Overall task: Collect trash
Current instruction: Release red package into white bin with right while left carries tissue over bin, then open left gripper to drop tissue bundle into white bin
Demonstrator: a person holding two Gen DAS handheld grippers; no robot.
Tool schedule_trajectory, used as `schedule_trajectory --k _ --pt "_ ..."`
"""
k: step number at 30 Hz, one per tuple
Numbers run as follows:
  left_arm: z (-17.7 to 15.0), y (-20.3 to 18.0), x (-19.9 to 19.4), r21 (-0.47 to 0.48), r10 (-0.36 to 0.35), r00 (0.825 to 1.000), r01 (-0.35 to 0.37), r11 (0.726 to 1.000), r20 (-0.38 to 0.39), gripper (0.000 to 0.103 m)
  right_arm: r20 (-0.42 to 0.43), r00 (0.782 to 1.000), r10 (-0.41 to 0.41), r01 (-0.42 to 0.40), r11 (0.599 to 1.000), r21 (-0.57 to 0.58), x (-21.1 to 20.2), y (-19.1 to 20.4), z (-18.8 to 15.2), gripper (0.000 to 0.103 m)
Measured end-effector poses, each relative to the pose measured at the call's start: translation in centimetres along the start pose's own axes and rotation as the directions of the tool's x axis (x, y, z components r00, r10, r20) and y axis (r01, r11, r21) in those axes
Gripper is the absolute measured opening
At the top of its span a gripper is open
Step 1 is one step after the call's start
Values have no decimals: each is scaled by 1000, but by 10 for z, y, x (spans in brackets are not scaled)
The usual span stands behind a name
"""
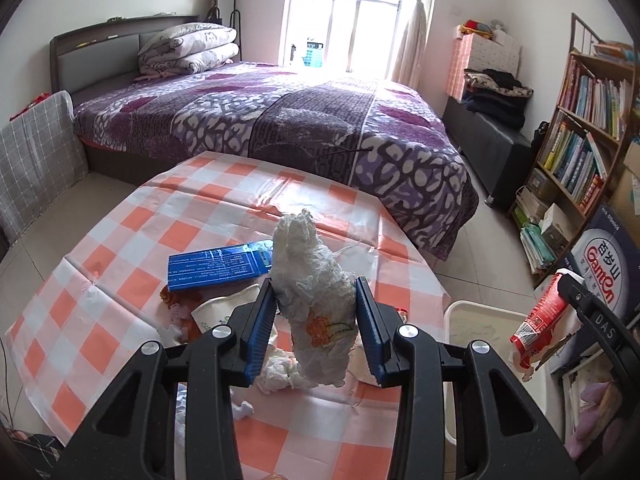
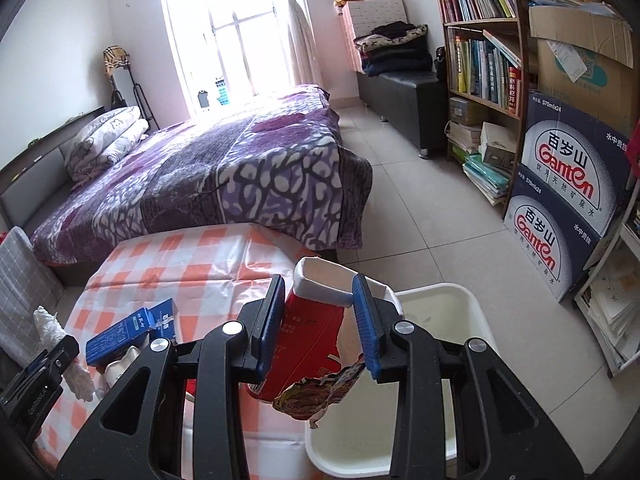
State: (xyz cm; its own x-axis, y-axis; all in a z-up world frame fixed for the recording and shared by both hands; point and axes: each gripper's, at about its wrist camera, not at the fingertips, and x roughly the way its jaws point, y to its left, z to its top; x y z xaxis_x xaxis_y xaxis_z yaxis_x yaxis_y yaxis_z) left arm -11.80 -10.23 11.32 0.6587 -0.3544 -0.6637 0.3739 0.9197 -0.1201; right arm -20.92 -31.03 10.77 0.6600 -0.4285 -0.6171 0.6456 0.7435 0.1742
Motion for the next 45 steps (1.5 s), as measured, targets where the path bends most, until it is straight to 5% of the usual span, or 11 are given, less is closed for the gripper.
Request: schedule_trajectory --k 10,16,25,36,37,40,45 --pt "-7 -84 14 71 -135 984 144 987 -118 40 -85 991 -106 113 990 86 2 -62 16 40" --pt "-11 -137 22 100 -199 963 219 971 -181 40 -105 986 -126 144 970 195 -4 -104 26 73" --pt "-13 -193 31 155 -232 945 271 950 -232 40 -111 986 -125 158 914 374 -14 -168 34 74" --pt "-18 -233 44 179 -270 921 327 928 -282 40 -120 981 -151 188 878 440 -16 -196 34 79" --pt "-19 -235 45 179 -274 917 333 926 -289 41 -120 981 -153 191 876 442 -16 -197 34 81" --pt "-18 -236 50 172 -292 904 356 919 -312 71 -123 979 -161 199 876 440 -15 -197 34 83" --pt "-20 -225 58 155 -289 899 353 923 -328 81 -142 977 -162 207 883 421 -7 -189 34 91"
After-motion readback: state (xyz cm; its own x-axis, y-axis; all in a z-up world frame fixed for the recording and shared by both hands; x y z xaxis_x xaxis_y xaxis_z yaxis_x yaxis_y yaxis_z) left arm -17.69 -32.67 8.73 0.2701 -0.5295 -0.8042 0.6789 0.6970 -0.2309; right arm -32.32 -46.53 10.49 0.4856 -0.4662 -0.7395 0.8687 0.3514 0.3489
